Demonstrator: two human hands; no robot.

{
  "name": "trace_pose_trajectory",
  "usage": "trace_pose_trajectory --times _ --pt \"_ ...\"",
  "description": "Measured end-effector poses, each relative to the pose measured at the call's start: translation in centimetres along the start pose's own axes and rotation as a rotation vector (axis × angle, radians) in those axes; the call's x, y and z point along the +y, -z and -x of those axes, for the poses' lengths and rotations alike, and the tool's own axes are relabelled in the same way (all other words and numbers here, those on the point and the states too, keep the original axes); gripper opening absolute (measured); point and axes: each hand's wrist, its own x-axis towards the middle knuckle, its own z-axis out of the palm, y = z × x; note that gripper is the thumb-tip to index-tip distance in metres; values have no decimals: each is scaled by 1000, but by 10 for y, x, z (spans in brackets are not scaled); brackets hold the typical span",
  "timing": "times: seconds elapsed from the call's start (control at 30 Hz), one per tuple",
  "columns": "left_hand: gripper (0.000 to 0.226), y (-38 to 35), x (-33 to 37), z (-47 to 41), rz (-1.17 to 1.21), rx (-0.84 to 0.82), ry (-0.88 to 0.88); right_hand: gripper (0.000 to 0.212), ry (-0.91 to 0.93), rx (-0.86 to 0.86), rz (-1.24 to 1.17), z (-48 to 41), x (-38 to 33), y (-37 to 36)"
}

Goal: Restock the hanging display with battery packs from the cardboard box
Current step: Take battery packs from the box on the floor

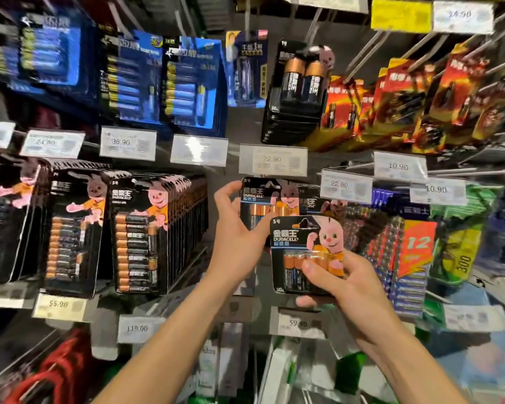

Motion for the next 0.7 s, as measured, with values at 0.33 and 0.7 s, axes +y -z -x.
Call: trace_pose_trajectory --times 0.33,0.7 --pt "51 -8 -20 -19 -212 94 77 14 -70 -18 51 -19 14 -1" --pt "53 -28 -42 -26 -292 209 -11 16 -92 -46 53 -17 20 13"
